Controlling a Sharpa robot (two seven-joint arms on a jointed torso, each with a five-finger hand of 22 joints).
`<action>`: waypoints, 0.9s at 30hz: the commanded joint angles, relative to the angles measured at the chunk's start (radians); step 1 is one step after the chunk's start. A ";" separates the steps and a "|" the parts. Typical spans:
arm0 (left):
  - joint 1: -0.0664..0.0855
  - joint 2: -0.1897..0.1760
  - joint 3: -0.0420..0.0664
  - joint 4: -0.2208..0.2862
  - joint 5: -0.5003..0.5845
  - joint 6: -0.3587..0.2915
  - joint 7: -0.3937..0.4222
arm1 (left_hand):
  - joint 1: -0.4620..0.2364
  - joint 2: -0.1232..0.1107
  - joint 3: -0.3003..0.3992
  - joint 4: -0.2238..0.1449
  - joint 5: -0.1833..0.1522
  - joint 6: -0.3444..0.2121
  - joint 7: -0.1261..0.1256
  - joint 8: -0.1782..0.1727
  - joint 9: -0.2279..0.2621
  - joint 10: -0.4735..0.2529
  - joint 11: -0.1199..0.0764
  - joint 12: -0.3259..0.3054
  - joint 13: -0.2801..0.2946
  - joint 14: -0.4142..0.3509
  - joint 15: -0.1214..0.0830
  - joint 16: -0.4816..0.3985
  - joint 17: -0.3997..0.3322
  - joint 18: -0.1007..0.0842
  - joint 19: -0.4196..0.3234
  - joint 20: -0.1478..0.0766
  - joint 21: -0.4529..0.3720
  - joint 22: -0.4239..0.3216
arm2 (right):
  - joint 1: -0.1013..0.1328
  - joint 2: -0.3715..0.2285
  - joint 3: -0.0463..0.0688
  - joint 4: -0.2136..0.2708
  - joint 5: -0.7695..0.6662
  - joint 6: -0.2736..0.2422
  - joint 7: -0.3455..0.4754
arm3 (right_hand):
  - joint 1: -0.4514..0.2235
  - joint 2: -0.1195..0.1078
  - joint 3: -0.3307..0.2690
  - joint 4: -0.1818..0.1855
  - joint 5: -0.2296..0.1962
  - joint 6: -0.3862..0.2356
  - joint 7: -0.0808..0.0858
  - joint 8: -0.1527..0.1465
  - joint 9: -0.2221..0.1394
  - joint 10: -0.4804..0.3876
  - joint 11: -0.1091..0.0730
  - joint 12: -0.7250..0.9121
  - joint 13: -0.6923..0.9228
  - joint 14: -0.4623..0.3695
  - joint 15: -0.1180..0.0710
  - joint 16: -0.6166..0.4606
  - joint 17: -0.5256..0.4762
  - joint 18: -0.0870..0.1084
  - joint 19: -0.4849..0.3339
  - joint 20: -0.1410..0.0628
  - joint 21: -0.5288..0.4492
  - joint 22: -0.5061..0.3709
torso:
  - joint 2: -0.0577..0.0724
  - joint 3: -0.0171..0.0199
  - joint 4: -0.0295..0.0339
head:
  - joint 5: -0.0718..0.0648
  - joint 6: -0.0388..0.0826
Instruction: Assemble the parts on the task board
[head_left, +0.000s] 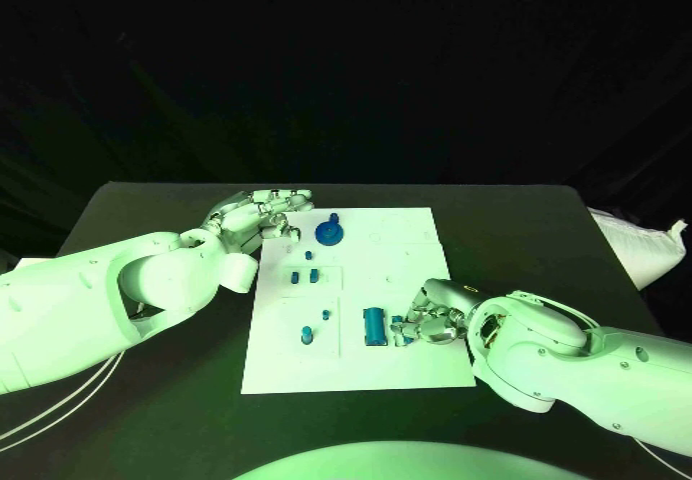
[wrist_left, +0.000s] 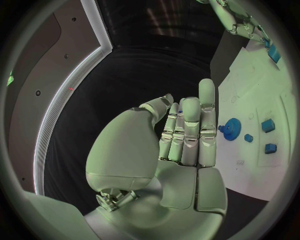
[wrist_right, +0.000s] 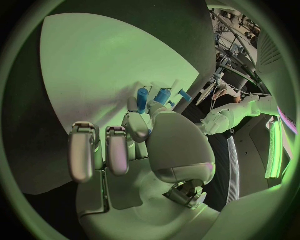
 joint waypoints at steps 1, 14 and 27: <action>0.001 0.002 0.001 0.003 -0.003 0.023 -0.001 | -0.001 0.007 -0.005 0.000 0.003 -0.009 0.000 0.003 0.000 -0.005 0.001 0.001 -0.002 -0.007 0.002 -0.006 -0.001 0.010 -0.004 0.001 -0.006 -0.001 | -0.001 0.005 0.000 0.004 -0.028 0.031 0.001 | -0.019 0.009 -0.016 0.001 -0.007 0.011 0.000 0.009 0.003 0.012 -0.002 0.017 0.011 0.086 -0.008 0.008 0.146 -0.014 0.022 -0.006 0.008 0.054 | 0.000 0.0000 0.0003 | 0.000 -0.001; 0.001 0.000 0.001 0.002 -0.003 0.026 -0.004 | -0.002 0.007 -0.007 0.001 0.002 -0.009 0.000 0.004 0.000 -0.006 0.001 0.002 -0.002 -0.008 0.002 -0.006 -0.002 0.010 -0.004 0.001 -0.006 -0.001 | -0.001 -0.004 0.000 0.019 -0.040 0.030 0.006 | -0.193 0.047 -0.181 0.004 -0.182 0.019 -0.006 0.017 0.022 0.022 -0.007 0.044 0.039 0.089 -0.011 0.020 0.167 -0.018 0.030 -0.009 0.020 0.074 | 0.000 0.0011 0.0000 | 0.001 -0.003; 0.001 -0.001 0.000 0.001 -0.003 0.028 -0.004 | -0.004 0.007 -0.008 0.002 0.002 -0.010 0.001 0.005 0.000 -0.007 0.002 0.003 -0.002 -0.011 0.003 -0.008 -0.008 0.010 -0.005 0.001 -0.007 -0.001 | -0.001 -0.051 0.001 0.051 -0.061 0.042 0.012 | -0.146 0.061 -0.225 -0.010 -0.198 0.018 -0.008 0.019 0.031 0.025 -0.007 0.049 0.048 0.090 -0.012 0.025 0.175 -0.019 0.032 -0.009 0.024 0.080 | 0.001 0.0007 -0.0015 | 0.001 -0.003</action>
